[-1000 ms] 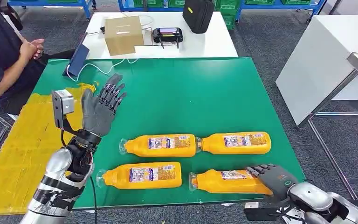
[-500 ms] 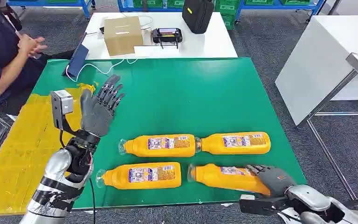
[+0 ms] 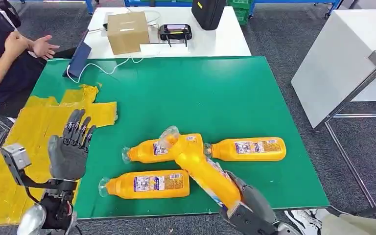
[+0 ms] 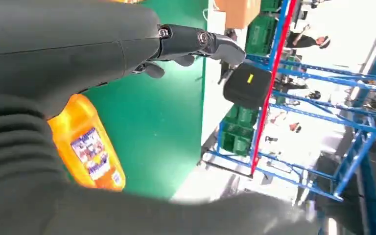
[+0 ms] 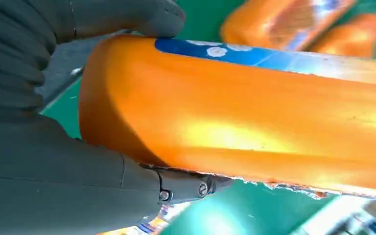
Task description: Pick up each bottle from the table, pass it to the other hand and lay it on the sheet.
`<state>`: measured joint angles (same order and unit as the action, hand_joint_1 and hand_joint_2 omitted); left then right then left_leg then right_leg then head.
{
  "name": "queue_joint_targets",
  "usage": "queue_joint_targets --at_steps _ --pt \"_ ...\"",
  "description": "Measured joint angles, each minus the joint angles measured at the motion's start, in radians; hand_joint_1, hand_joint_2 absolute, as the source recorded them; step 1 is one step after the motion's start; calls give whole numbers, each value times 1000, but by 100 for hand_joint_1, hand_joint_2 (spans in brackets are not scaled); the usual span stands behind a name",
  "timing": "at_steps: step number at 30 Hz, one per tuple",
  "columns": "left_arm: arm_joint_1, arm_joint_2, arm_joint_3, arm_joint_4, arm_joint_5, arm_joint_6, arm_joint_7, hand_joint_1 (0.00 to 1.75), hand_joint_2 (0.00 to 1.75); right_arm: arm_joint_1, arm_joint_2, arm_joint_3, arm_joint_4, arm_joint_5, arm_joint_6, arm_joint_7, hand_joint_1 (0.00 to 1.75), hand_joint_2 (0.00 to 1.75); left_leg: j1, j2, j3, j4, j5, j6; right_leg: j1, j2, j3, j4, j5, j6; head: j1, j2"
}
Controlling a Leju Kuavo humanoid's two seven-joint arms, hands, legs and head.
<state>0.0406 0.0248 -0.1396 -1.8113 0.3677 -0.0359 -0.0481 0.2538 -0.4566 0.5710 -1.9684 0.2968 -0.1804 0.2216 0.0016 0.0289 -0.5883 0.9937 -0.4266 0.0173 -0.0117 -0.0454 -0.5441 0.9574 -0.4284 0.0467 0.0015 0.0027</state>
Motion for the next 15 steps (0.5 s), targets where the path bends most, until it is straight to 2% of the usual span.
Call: queue_joint_targets --at_steps 7,15 --pt "26 -37 -68 -53 50 -19 27 0 175 -40 119 -47 5 32 50 -26 175 175 0 0 0 0 0 0 0 0 0 0 1 0 0 0" --pt "-1 -53 -156 -59 227 -32 70 0 175 -211 264 -81 120 121 114 -12 175 175 0 0 0 0 3 0 0 0 0 1 1 0 0 0"
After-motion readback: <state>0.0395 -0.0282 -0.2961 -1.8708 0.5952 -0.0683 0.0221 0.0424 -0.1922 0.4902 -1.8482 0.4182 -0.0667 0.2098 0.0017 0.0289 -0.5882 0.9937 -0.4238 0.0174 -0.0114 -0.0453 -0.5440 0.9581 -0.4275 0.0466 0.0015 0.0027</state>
